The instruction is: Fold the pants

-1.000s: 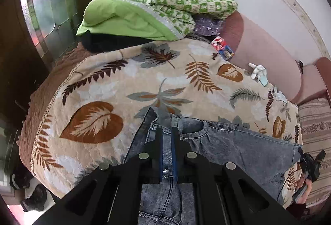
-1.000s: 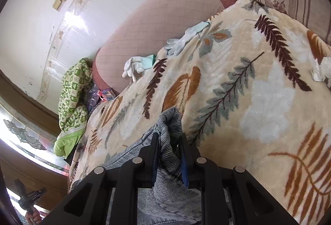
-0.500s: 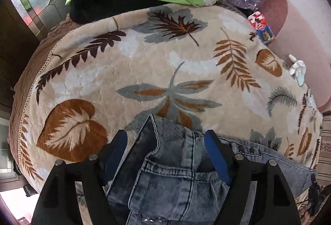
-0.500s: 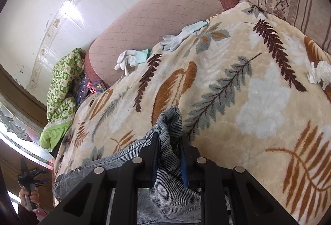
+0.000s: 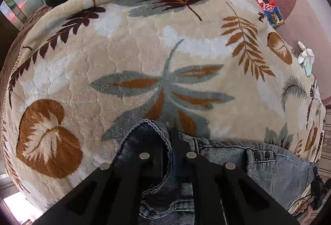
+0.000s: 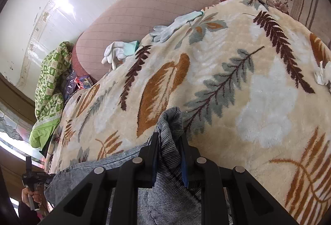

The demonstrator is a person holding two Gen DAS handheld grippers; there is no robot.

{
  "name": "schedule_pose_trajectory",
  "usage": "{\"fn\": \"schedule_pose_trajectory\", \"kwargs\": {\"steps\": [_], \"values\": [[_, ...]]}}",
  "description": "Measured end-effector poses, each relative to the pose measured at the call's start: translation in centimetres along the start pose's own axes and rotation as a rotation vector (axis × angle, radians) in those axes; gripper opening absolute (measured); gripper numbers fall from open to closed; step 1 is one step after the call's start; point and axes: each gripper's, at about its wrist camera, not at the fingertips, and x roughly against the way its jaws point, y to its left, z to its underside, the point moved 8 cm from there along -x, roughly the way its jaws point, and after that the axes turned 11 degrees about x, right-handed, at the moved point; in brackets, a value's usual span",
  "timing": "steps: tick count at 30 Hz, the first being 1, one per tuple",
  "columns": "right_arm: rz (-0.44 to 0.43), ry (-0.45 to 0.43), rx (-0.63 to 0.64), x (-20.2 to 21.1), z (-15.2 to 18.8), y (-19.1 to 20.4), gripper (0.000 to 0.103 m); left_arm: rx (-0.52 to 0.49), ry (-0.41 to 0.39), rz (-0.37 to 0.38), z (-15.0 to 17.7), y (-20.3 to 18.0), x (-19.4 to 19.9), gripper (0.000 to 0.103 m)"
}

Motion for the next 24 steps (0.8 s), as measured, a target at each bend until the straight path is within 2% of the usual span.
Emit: {"fn": "schedule_pose_trajectory", "kwargs": {"steps": [4, 7, 16, 24], "values": [[-0.002, -0.010, 0.001, 0.3, 0.0, 0.2, 0.019, -0.035, -0.058, 0.026, 0.8, -0.5, 2.2, 0.004], [-0.014, -0.029, -0.010, 0.9, 0.0, 0.2, 0.019, -0.042, -0.091, 0.079, 1.9, -0.9, 4.6, 0.004], [-0.138, -0.116, -0.111, 4.3, 0.1, 0.1, 0.019, -0.077, -0.186, 0.238, 3.7, -1.5, 11.8, 0.004], [-0.202, -0.203, -0.166, 9.8, 3.7, -1.1, 0.019, -0.090, -0.234, 0.363, 7.9, 1.9, 15.6, 0.004]]}}
